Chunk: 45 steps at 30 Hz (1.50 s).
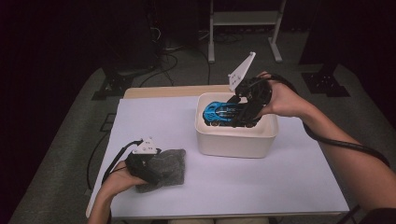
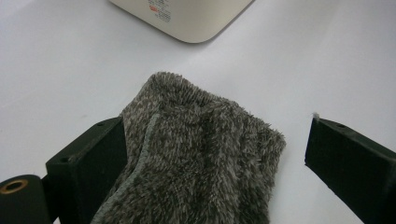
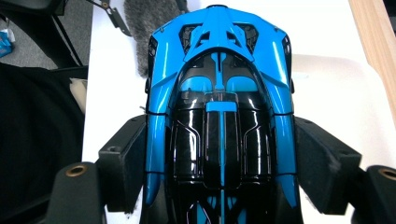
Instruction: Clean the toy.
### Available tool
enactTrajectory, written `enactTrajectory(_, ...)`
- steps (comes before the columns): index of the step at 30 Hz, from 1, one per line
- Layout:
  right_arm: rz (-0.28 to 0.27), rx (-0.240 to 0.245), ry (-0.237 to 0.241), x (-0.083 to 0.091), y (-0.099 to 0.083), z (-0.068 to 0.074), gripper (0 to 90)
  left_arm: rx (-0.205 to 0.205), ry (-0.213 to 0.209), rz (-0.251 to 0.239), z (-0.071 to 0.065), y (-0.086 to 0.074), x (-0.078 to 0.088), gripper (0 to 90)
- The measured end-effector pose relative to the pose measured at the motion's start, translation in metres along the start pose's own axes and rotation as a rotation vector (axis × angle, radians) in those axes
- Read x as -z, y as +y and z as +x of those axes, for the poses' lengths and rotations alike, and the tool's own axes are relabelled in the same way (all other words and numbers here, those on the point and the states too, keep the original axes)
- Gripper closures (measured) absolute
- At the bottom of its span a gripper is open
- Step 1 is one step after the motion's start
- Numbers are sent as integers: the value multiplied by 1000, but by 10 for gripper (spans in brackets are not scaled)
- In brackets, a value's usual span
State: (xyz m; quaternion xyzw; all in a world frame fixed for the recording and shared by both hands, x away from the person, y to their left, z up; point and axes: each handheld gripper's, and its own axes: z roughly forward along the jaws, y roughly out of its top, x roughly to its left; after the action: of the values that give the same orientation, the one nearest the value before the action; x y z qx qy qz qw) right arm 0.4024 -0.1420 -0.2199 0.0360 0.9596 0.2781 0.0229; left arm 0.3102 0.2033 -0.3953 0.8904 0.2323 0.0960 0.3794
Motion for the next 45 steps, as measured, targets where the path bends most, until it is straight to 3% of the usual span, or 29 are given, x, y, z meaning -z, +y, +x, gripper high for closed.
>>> enactTrajectory(8, -2, -27, -8, -8, -10, -15, 252, 7, 10, -5, 0, -1, 1, 51)
enactTrajectory(25, 6, -56, 18, -35, -20, -33, 252, 8, 10, -2, 0, -2, 2, 51)
enactTrajectory(45, 30, -93, 43, -67, -41, -44, 252, 0, 11, 2, 1, -1, 1, 51)
